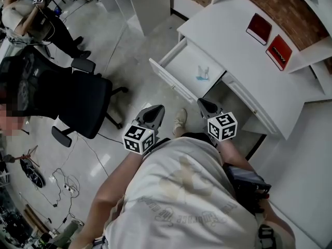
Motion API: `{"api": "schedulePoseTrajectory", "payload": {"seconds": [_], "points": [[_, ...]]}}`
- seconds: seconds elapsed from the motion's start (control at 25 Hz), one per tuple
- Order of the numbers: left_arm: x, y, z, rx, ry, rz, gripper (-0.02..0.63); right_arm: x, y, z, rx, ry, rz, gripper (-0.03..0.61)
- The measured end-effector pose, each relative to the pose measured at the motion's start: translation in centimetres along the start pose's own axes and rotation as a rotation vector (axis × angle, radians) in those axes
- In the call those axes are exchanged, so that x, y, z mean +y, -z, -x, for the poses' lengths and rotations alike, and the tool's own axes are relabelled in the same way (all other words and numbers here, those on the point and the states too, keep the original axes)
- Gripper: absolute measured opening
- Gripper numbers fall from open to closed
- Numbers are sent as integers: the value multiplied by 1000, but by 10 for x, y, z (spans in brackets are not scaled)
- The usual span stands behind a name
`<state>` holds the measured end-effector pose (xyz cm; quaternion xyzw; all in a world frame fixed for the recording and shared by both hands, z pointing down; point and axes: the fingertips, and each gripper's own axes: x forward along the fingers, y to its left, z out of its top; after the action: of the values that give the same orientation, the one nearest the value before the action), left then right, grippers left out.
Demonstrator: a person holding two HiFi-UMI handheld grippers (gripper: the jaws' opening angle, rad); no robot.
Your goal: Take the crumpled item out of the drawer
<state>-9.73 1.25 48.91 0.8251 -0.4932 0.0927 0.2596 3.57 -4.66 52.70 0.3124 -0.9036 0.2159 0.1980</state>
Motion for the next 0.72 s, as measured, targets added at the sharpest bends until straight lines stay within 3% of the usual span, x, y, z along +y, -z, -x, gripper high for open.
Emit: {"api": "schedulePoseTrajectory", "payload": {"seconds": [0.72], "points": [[28, -46, -69, 60, 14, -46, 28, -73, -21, -40, 20, 37, -42, 25]]}}
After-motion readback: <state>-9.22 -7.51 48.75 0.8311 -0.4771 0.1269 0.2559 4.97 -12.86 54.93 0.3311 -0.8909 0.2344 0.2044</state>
